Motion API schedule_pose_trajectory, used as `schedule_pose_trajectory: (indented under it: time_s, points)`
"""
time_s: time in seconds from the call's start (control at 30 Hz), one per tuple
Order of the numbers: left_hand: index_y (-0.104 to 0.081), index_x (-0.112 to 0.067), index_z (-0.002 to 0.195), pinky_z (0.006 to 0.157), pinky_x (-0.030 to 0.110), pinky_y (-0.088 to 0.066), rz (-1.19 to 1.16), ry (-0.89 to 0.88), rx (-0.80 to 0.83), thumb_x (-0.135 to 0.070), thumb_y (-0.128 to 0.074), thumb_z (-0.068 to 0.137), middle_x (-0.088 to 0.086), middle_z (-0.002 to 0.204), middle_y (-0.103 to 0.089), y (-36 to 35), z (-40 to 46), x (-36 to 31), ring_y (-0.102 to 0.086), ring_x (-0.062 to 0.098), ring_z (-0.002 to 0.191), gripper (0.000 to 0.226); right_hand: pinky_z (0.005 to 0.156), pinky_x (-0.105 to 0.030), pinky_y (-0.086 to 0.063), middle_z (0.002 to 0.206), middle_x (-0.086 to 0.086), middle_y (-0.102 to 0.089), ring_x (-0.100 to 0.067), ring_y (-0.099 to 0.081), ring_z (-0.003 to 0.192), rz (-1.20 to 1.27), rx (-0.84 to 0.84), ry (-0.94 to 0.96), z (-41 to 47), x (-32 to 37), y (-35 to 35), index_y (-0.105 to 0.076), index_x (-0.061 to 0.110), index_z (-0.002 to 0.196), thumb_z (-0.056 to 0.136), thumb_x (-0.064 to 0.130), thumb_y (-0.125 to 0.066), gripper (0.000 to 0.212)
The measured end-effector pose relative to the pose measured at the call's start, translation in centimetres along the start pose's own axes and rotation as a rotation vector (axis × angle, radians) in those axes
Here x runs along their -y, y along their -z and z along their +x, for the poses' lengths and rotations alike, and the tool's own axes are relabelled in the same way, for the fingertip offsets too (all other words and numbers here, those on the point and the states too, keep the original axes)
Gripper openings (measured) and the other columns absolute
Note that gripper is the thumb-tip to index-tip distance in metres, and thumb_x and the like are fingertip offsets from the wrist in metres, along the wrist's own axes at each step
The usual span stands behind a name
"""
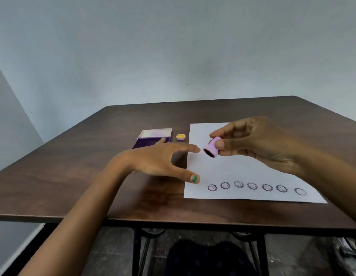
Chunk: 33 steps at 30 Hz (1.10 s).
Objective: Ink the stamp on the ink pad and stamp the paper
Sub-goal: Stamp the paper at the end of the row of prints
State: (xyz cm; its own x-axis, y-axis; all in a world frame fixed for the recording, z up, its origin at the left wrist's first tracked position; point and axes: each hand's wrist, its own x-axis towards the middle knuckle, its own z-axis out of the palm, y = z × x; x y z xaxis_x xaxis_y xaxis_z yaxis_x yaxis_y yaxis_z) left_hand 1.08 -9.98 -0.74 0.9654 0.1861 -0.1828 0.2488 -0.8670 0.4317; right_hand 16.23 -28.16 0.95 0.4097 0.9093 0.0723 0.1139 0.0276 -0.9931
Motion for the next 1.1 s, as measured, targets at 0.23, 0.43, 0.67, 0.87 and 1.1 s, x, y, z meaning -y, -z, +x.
schedule_pose_trajectory:
  time_s: [0.23,0.43,0.67,0.87,1.1]
  points:
    - [-0.028,-0.051,0.14,0.12,0.042,-0.003,-0.033,-0.007,-0.013,-0.065,-0.071,0.066,-0.026,0.152,-0.025,-1.7,-1.0,1.3,-0.017,0.011,0.145,0.086,0.068,-0.018,-0.057,0.077,-0.003,-0.077,-0.013,-0.071,0.07,-0.438,0.036,0.126,-1.4,0.3,-2.7,-0.076,0.015,0.079,0.065,0.007,-0.08,0.017]
    - [-0.033,-0.053,0.136,0.118,0.043,-0.02,-0.124,-0.03,-0.01,-0.065,-0.073,0.063,-0.029,0.15,-0.028,-2.1,-0.9,1.4,-0.024,0.008,0.142,0.084,0.075,-0.032,-0.055,0.075,0.005,-0.075,-0.008,-0.068,0.07,-0.664,0.026,0.15,-1.9,0.4,-4.3,-0.076,0.022,0.08,0.065,0.015,-0.081,0.018]
    - [-0.029,-0.053,0.138,0.119,0.039,-0.017,-0.104,-0.005,-0.005,-0.063,-0.073,0.065,-0.027,0.153,-0.023,-2.0,-1.0,1.4,-0.02,0.008,0.143,0.086,0.073,-0.026,-0.054,0.072,0.012,-0.07,-0.003,-0.066,0.071,-0.788,0.017,0.151,-2.2,0.3,-5.1,-0.076,0.025,0.084,0.066,0.016,-0.08,0.02]
    - [-0.028,-0.055,0.137,0.115,0.034,-0.008,-0.086,-0.002,-0.013,-0.066,-0.071,0.065,-0.027,0.153,-0.022,-2.0,-1.0,1.5,-0.015,0.011,0.145,0.085,0.076,-0.03,-0.054,0.072,0.012,-0.066,-0.006,-0.064,0.077,-0.817,0.012,0.162,-2.3,0.3,-5.6,-0.075,0.026,0.085,0.067,0.017,-0.079,0.02]
    - [-0.028,-0.055,0.138,0.117,0.037,-0.016,-0.094,0.007,-0.017,-0.066,-0.071,0.065,-0.028,0.152,-0.024,-2.1,-1.0,1.4,-0.02,0.009,0.142,0.085,0.072,-0.027,-0.052,0.07,0.013,-0.065,-0.006,-0.064,0.075,-0.84,0.014,0.171,-2.4,0.2,-5.8,-0.076,0.026,0.084,0.066,0.015,-0.079,0.021]
